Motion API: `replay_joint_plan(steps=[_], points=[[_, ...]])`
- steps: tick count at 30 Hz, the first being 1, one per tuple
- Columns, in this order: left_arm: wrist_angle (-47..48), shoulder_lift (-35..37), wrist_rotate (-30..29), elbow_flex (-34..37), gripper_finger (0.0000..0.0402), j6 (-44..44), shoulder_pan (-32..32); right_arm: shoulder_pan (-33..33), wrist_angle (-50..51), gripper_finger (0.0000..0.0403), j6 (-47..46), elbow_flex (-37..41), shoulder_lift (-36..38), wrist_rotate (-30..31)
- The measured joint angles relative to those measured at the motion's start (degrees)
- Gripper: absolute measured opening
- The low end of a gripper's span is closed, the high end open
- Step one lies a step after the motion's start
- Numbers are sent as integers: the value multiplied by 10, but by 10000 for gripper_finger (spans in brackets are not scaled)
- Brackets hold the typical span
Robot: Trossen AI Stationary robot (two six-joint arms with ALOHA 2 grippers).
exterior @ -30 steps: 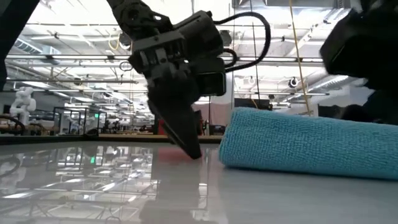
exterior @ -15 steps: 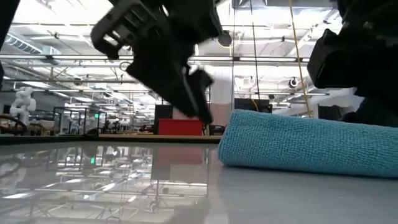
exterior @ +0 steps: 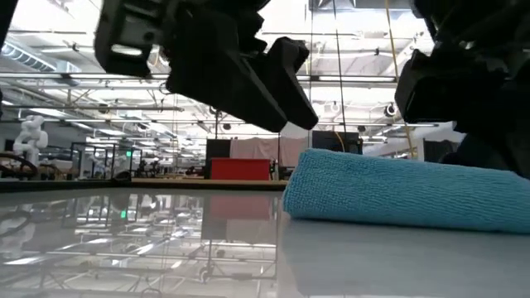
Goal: Roll towel
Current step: Roll the blue towel
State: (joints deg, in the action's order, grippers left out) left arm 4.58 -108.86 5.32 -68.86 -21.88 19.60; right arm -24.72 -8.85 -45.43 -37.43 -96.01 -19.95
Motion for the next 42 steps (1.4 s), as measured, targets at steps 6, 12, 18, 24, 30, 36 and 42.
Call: replay_joint_plan(steps=[6,12,18,24,30,36,42], points=[[-35,-16,7,1,232,-39,1,8,-4,2,-2,0,0,-8],[-45,-56,-20,0,284,-41,-1,8,-9,2,-8,0,-1,-12],[-32,-75,-50,0,289,-29,0,8,-18,2,-20,0,-1,-12],[-21,-78,-54,-1,212,17,-6,8,-29,5,-21,0,-1,-12],[-19,-78,-54,-1,65,24,-16,8,-34,8,-30,0,-1,-20],[-26,-78,25,-1,15,103,-35,8,-32,8,-77,0,12,-43],[-28,-79,122,-1,13,182,-60,22,14,11,-111,0,68,-39]])
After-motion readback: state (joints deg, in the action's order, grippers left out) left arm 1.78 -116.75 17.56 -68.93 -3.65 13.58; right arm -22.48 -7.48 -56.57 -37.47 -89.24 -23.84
